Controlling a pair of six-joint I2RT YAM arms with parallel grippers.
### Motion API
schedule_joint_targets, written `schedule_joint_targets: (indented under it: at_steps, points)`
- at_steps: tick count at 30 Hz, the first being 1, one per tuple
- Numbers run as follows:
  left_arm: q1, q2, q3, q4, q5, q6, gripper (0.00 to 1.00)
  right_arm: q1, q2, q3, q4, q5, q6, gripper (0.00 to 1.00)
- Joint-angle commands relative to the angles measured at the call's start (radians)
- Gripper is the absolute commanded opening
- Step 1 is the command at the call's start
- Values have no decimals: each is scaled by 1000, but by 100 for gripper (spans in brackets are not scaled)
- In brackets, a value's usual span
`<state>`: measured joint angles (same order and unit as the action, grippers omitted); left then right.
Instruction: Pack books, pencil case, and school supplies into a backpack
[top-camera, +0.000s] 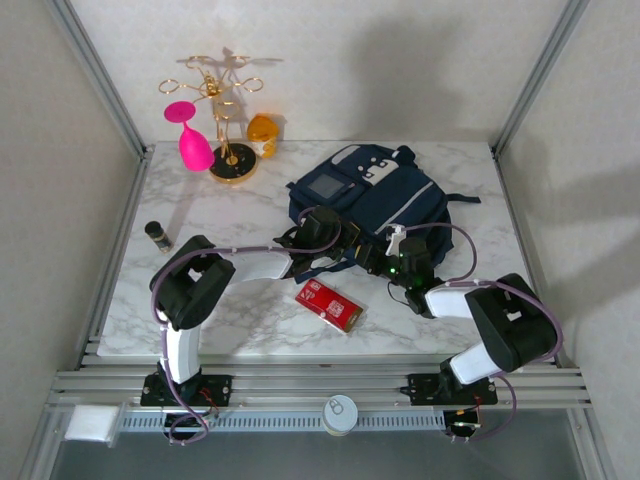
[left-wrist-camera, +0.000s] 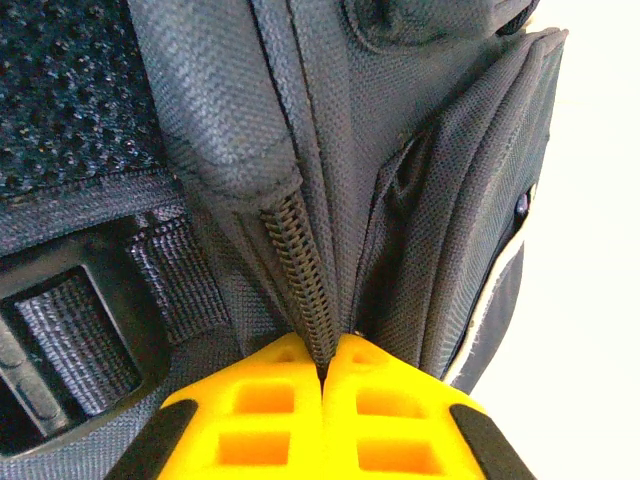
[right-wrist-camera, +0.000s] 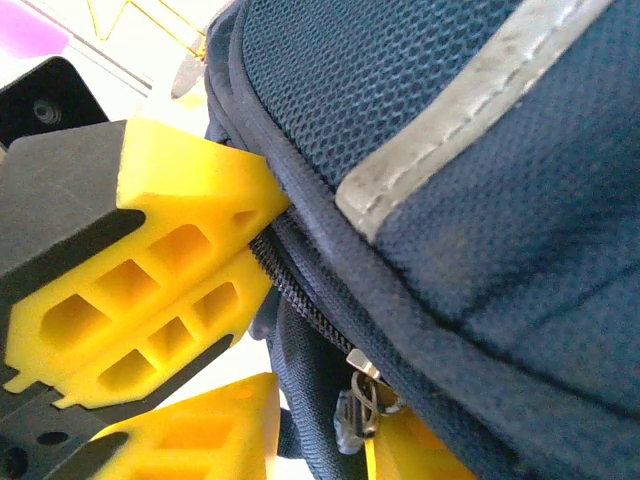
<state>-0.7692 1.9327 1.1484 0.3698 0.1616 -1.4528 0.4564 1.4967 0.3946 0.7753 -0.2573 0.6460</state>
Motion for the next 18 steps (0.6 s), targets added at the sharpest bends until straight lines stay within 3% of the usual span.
schedule_joint_targets:
  at_steps: [1,9,18]
  points:
    - [-19,-2,31,52,41,-11,0,-11,26,31,60,4,-32,27]
    - [-18,-5,28,53,39,-11,0,-18,52,42,52,54,-58,24]
    - [6,-10,9,49,24,-3,0,-16,-47,62,-132,110,-70,1]
